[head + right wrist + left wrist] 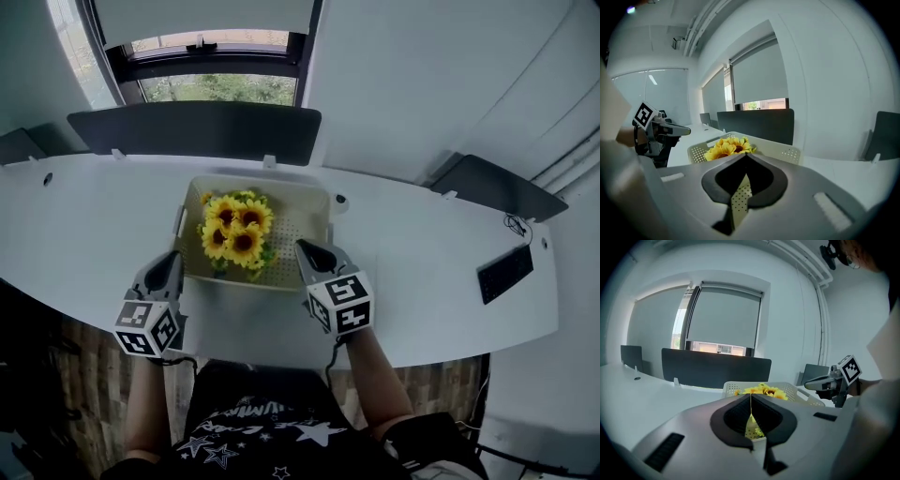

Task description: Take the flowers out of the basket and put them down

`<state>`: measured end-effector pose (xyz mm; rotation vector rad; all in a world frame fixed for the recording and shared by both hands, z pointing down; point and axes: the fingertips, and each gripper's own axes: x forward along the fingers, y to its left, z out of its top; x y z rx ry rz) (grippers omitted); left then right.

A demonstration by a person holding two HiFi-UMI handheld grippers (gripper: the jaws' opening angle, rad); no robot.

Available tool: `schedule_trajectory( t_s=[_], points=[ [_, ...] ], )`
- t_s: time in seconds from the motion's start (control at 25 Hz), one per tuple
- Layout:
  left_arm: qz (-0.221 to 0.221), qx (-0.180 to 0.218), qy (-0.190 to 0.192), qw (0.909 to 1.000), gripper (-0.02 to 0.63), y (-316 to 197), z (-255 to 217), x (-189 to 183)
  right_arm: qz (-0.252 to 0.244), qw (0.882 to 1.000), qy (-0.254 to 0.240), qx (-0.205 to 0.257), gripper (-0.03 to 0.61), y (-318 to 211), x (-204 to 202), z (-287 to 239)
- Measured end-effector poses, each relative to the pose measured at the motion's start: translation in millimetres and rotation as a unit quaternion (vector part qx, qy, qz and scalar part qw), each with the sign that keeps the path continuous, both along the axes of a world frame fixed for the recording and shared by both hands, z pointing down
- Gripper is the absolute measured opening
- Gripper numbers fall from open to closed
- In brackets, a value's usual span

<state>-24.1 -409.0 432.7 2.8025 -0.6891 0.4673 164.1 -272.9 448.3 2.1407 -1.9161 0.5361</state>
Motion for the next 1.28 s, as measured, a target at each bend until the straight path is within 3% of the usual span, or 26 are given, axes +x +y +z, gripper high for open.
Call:
schedule_trajectory(
  t_s=[0.24, 0.48, 0.56, 0.68, 0.76, 1.08, 1.28],
  points=[
    [-0.016, 0.006, -0.047, 0.9988, 0.011, -11.3, 15.3, 0.0, -0.010, 1.000, -0.009, -0.021, 0.003, -5.4, 8.1, 9.5],
    [-0.029, 0.006, -0.066, 0.9974, 0.012, -36.5, 27.2, -6.8, 0.000, 1.000, -0.006, -0.030, 0.003, -8.8, 6.5, 16.3],
    [-0.013, -0.001, -0.079, 0.9968, 0.014, -41.7, 33.1, -5.8, 0.004, 0.999, -0.003, -0.036, 0.003, -12.2, 4.9, 17.2],
    [0.017, -0.013, -0.080, 0.9966, 0.127, -45.6, 42.2, -2.7, 0.011, 0.998, 0.008, -0.056, 0.006, -16.9, 2.8, 22.4],
    [0.030, -0.020, -0.083, 0.9959, 0.133, -48.0, 49.6, -3.6, 0.014, 0.997, 0.018, -0.072, 0.036, -20.2, 1.7, 25.6],
    [0.080, -0.063, -0.103, 0.9895, 0.141, -47.5, 73.7, 2.7, 0.013, 0.993, 0.035, -0.113, 0.054, -33.4, 0.0, 34.1],
    [0.087, -0.082, -0.131, 0.9841, 0.140, -49.5, 89.3, 1.6, -0.011, 0.983, 0.091, -0.157, 0.055, -43.3, -1.8, 41.3]
  ],
)
